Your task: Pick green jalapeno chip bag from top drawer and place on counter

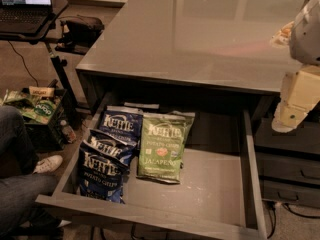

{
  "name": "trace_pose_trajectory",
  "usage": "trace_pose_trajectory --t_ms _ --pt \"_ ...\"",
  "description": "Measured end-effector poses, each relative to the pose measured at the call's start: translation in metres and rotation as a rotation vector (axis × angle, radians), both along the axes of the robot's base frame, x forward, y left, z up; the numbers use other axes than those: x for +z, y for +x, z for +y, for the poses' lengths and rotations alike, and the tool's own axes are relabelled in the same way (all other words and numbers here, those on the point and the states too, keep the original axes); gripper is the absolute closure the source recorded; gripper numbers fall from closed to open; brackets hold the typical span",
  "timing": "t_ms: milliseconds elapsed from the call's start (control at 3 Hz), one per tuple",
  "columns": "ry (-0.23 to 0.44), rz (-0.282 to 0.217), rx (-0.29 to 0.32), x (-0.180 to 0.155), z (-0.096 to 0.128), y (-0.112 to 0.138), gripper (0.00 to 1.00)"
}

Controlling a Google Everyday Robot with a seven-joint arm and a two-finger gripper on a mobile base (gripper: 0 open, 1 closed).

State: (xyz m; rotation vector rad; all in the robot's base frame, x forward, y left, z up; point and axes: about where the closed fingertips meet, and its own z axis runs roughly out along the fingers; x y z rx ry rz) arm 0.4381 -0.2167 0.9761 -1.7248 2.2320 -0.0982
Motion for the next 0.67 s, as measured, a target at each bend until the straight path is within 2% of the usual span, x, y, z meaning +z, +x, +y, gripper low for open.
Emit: trace_pose_trajectory --t_ms 333,667 --pt "-0.007 -0.011 0.002 0.0 0.005 0.001 0.0" --pt "0.023 0.005 0.039 -0.016 0.049 0.007 0.0"
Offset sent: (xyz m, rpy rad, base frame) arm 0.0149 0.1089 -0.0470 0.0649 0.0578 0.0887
